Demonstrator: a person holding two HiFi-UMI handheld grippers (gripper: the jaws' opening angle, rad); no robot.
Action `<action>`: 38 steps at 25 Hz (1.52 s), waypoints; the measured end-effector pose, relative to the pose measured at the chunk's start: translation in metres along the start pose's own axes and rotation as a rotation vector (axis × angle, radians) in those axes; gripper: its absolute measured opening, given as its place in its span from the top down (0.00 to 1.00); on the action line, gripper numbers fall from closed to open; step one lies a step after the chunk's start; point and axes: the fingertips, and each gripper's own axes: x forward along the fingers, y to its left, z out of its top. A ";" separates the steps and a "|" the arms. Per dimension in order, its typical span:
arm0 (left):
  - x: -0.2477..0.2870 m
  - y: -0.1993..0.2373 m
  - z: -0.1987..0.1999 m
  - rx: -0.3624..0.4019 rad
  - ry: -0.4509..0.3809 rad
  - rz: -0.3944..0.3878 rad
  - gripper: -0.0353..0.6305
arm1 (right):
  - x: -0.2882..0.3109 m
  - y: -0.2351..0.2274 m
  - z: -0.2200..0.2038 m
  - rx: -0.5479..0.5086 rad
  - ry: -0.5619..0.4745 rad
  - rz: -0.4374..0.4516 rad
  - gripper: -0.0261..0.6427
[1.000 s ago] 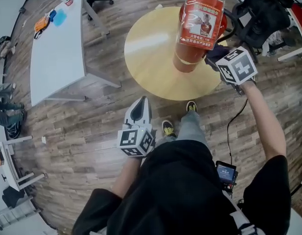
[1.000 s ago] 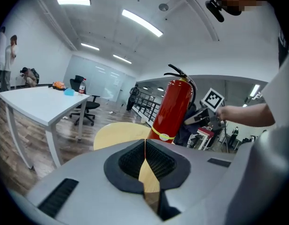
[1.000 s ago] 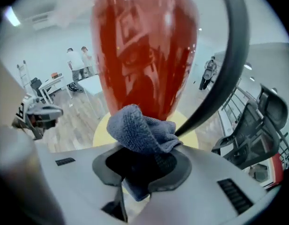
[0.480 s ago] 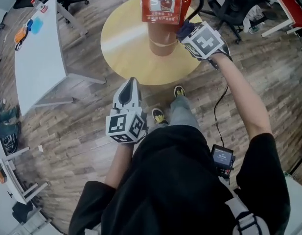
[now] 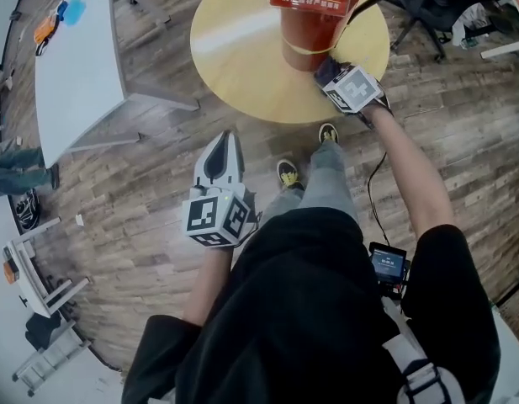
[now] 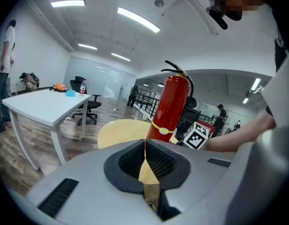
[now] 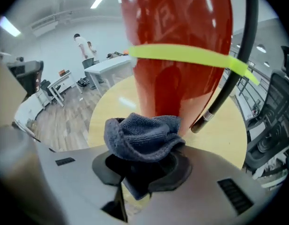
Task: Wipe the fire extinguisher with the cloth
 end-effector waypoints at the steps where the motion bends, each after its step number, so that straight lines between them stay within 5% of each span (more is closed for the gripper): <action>1: 0.001 0.000 -0.001 -0.003 0.002 -0.005 0.91 | -0.003 0.006 0.000 -0.023 -0.027 0.011 0.80; 7: 0.019 -0.031 0.002 0.007 -0.006 -0.106 0.91 | -0.107 0.041 0.041 -0.064 -0.324 0.013 0.80; 14: 0.026 -0.113 0.049 0.056 -0.129 -0.189 0.91 | -0.287 0.063 0.091 -0.099 -0.726 -0.041 0.80; 19: 0.028 -0.192 0.073 0.097 -0.196 -0.206 0.91 | -0.364 0.037 0.062 0.044 -0.983 -0.148 0.80; 27: 0.024 -0.262 0.084 0.155 -0.237 -0.107 0.91 | -0.376 0.017 0.022 0.116 -1.043 -0.098 0.80; 38: -0.007 -0.251 0.088 0.220 -0.267 0.016 0.91 | -0.369 0.047 0.017 0.108 -1.029 -0.047 0.80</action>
